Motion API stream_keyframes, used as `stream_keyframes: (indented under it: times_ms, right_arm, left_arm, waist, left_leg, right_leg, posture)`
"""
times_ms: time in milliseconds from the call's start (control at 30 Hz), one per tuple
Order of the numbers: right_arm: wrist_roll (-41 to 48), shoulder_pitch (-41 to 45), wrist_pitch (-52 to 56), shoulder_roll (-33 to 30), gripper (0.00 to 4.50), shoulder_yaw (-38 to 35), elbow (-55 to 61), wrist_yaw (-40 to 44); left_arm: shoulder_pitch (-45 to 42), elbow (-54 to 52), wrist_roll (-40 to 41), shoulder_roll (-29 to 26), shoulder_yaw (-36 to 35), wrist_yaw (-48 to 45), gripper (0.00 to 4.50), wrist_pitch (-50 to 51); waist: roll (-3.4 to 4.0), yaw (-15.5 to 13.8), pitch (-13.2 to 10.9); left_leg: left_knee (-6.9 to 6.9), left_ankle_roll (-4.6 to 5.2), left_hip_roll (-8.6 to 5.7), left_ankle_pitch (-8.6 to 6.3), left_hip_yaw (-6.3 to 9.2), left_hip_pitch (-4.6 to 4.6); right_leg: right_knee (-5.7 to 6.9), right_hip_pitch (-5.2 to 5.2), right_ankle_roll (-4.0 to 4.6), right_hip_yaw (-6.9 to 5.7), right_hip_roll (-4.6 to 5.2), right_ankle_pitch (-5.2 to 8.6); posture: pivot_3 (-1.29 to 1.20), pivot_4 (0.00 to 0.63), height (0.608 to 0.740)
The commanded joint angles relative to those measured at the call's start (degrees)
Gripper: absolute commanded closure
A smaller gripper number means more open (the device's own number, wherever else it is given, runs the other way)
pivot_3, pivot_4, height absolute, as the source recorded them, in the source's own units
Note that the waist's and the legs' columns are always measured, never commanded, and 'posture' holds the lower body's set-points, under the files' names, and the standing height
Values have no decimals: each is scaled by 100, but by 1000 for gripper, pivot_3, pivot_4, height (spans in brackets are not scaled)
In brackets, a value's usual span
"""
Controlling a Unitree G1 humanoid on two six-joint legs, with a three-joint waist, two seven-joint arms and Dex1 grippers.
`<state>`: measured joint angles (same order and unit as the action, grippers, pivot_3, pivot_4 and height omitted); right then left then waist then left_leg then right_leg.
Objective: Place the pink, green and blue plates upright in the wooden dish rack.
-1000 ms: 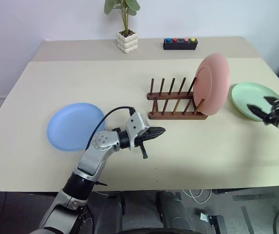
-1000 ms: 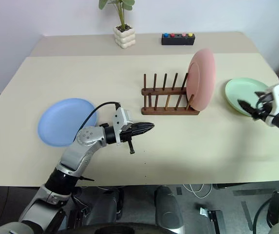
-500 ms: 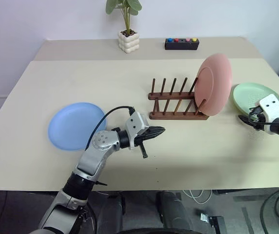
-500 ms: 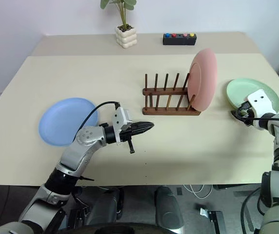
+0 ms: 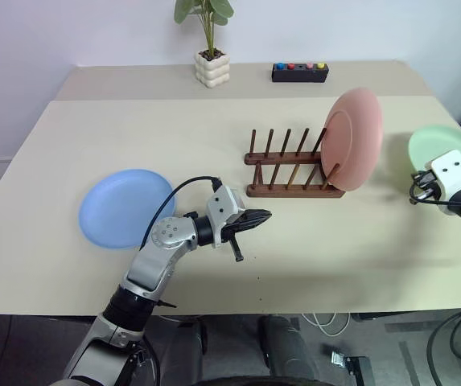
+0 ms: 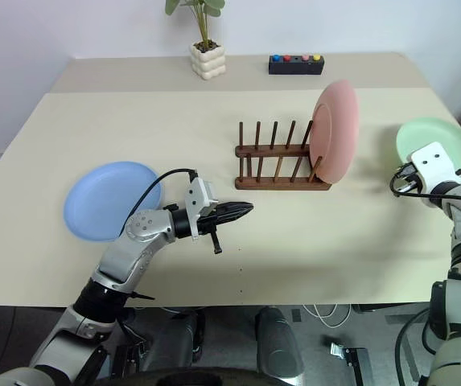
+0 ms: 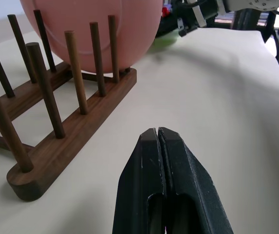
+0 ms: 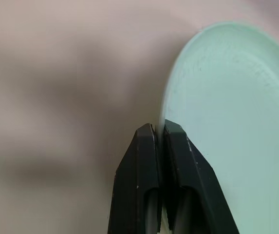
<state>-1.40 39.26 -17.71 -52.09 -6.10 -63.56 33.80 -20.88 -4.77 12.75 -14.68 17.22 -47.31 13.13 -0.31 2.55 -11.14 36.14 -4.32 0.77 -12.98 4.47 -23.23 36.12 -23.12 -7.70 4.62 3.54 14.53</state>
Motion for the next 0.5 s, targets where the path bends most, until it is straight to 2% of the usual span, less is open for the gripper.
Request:
stream_keyframes:
  times_ms: [33,200,333,400,433,500]
  right_arm:
    - [42,249,-798,-261,4477,-341,874,-648]
    - [476,467,-881,-165,4477,-556,2556,-368]
    - [1091,799,-433,133,4477,-405,4162,143]
    - [1295,840,-166,237,4477,-357,4612,329]
    - [1557,878,97,339,4477,-348,4914,452]
    - [2990,853,1367,693,4477,-200,6078,863]
  left_arm:
    - [-77,-120,22,24,-2,-31,4500,-93]
    - [-128,-49,1,50,-27,-28,4500,-170]
    - [-145,-36,37,71,-93,10,4500,-189]
    - [-142,-35,46,72,-108,22,4500,-200]
    - [-133,-49,69,82,-129,36,4500,-191]
    - [-111,-112,141,89,-215,80,4500,-156]
  waist:
    - [6,12,-1]
    - [17,17,-3]
    - [17,-3,-4]
    - [16,-8,-4]
    - [13,-26,-4]
    - [12,-30,-4]
  left_leg:
    - [0,0,0,0,0,0]
    - [-3,0,1,0,0,1]
    - [-1,0,1,0,2,0]
    - [-1,0,1,0,4,0]
    - [0,0,1,0,4,0]
    - [5,0,1,0,7,-3]
  right_leg:
    - [0,-1,0,1,0,0]
    - [3,-3,-2,1,-1,-1]
    - [4,-3,-3,0,-1,-1]
    - [4,-2,-3,-1,-1,-1]
    - [4,-1,-3,-1,-1,-1]
    - [3,1,-2,-5,0,-1]
  posture:
    - [0,150,730]
    - [0,150,730]
    - [0,150,730]
    - [0,150,730]
    - [0,150,730]
    - [0,150,730]
